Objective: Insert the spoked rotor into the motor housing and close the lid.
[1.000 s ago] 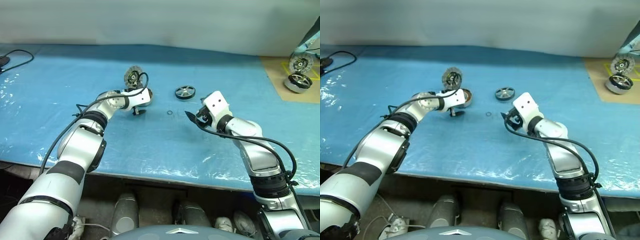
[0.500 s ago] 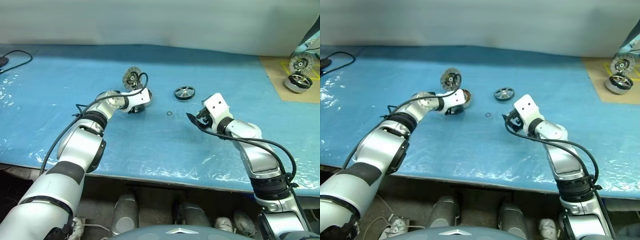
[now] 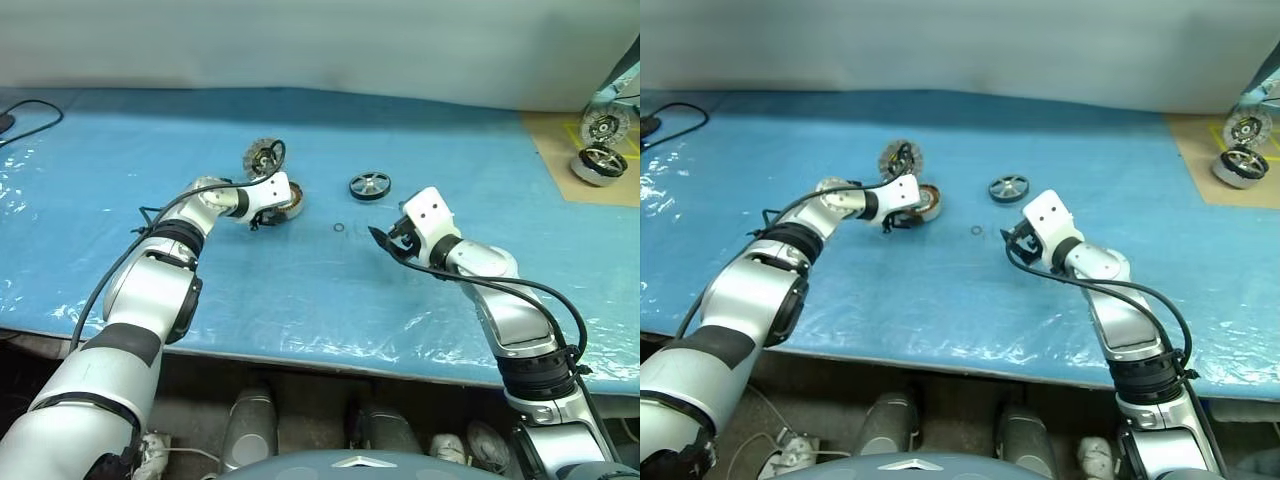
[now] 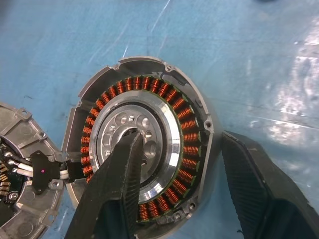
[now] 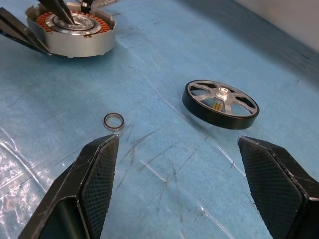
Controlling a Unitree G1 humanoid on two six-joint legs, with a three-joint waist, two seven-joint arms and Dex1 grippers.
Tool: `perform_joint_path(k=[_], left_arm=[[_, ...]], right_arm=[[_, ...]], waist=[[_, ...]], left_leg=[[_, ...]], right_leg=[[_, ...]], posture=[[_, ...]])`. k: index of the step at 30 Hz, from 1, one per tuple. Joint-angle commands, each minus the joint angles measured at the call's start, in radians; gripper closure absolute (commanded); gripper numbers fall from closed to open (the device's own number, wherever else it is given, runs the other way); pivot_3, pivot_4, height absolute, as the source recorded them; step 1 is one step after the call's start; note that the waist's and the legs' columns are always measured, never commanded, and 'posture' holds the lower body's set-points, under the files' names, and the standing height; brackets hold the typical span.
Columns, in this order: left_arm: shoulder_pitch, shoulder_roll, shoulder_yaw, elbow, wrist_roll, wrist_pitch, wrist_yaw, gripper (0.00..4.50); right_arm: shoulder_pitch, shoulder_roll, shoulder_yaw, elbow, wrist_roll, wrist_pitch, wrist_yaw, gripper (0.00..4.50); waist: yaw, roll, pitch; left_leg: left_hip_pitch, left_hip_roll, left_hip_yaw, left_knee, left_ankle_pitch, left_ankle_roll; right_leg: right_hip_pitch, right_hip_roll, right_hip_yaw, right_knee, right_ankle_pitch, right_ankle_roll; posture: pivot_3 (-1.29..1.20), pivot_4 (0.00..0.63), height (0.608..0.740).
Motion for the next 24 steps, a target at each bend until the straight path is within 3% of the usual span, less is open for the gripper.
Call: perform_joint_path(k=[1,11,15,19,21,24], left_arm=[[0.043,0.020,-0.020,0.020,0.007,-0.020,-0.103,2.45],[0.119,0.058,-0.046,-0.069,-0.024,-0.183,-0.350,2.45],[0.192,0.027,-0.058,-0.178,-0.051,-0.213,-0.326,2.45],[0.302,-0.008,-0.074,-0.413,-0.108,-0.036,-0.368,2.45],[0.347,-0.002,-0.107,-0.548,-0.059,0.131,-0.333,2.45],[0.423,0.011,-0.140,-0.801,-0.118,0.273,-0.436,2.45]], right_arm=[[-0.017,0.003,-0.003,-0.031,0.007,-0.018,-0.007,0.49],[-0.033,0.015,0.006,0.008,0.008,-0.047,-0.005,0.49],[-0.032,0.020,0.010,0.015,0.008,-0.054,-0.007,0.49],[-0.034,0.022,0.014,0.017,0.008,-0.055,-0.003,0.49],[-0.036,0.021,0.013,0.019,0.009,-0.054,-0.001,0.49],[-0.027,0.020,0.018,0.017,0.009,-0.055,0.001,0.49]], waist=[[0.000,0.000,0.000],[0.000,0.001,-0.001],[0.007,0.002,-0.001],[0.011,0.004,-0.002],[0.012,0.004,-0.002],[0.005,0.004,-0.003]], left_leg=[[0.000,0.000,0.000,-0.001,0.000,0.000],[0.000,-0.001,0.000,-0.006,0.000,0.000],[0.001,-0.002,0.000,-0.007,0.000,0.000],[0.003,-0.004,0.001,-0.007,0.000,0.000],[0.004,-0.005,0.002,-0.007,0.000,0.000],[0.006,-0.005,0.005,-0.008,0.001,0.002]], right_leg=[[0.000,0.000,0.000,0.000,0.000,0.000],[0.000,0.000,0.000,-0.004,0.000,0.000],[0.001,-0.001,-0.001,-0.004,0.000,0.000],[0.004,-0.006,-0.001,-0.004,0.000,0.000],[0.005,-0.008,-0.001,-0.004,0.000,0.000],[0.006,-0.010,-0.001,-0.004,-0.001,0.000]], posture=[[0.00,0.150,0.740],[0.00,0.150,0.740],[0.00,0.150,0.740],[0.00,0.150,0.740],[0.00,0.150,0.740],[0.00,0.150,0.740]])
